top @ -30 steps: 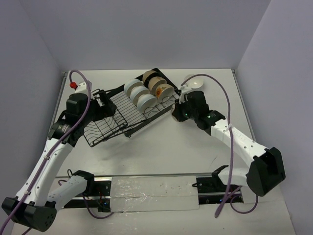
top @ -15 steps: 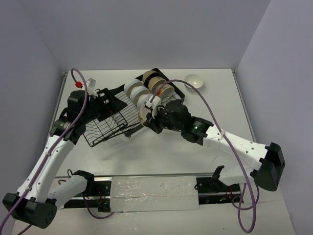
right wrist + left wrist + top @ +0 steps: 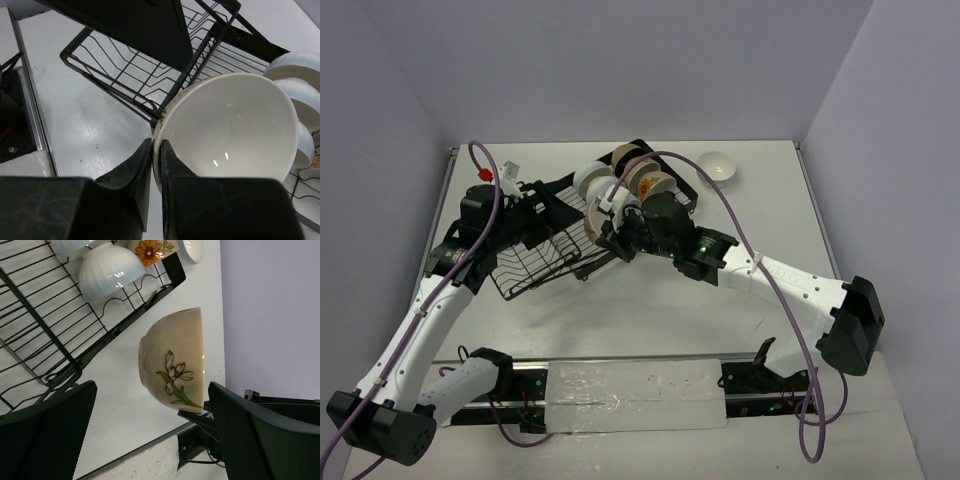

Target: Load the bowls into the dish rack

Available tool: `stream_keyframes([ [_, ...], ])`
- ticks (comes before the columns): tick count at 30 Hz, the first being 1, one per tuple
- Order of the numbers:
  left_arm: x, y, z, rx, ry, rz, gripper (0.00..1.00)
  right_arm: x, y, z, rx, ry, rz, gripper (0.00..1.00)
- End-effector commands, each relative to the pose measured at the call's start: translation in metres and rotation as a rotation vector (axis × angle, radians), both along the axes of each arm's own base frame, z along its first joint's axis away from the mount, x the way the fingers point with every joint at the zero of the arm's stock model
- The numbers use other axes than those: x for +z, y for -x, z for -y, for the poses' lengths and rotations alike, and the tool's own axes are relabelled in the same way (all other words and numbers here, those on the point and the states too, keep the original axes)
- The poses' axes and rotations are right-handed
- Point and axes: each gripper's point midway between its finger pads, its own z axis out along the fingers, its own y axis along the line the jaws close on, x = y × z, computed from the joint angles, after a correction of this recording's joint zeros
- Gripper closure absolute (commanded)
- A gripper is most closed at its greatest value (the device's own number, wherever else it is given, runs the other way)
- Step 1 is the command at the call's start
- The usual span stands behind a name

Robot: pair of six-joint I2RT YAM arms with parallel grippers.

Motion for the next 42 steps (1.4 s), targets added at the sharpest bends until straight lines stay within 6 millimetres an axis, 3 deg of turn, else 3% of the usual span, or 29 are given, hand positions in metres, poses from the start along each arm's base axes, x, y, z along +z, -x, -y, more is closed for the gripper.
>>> stream_keyframes([
  [1,0.015,0.0,0.011,-0.043,0.059,0.052,0.01,0.073,-0.005,-0.022,0.044,-0.168,0.157,1.0],
  [11,0.008,-0.002,0.01,-0.038,0.058,0.049,0.01,0.08,-0.006,-0.035,0.069,-0.187,0.164,1.0],
  [23,0.008,-0.009,-0.009,0.05,-0.039,0.048,0.01,0.065,0.0,-0.04,0.087,-0.154,0.136,1.0],
  [32,0.016,-0.011,-0.019,0.07,-0.111,0.076,0.01,0.061,0.006,-0.044,0.113,-0.145,0.127,1.0],
  [42,0.042,-0.007,-0.039,-0.049,-0.382,0.311,0.03,0.044,0.014,-0.033,0.141,-0.077,0.126,1.0],
])
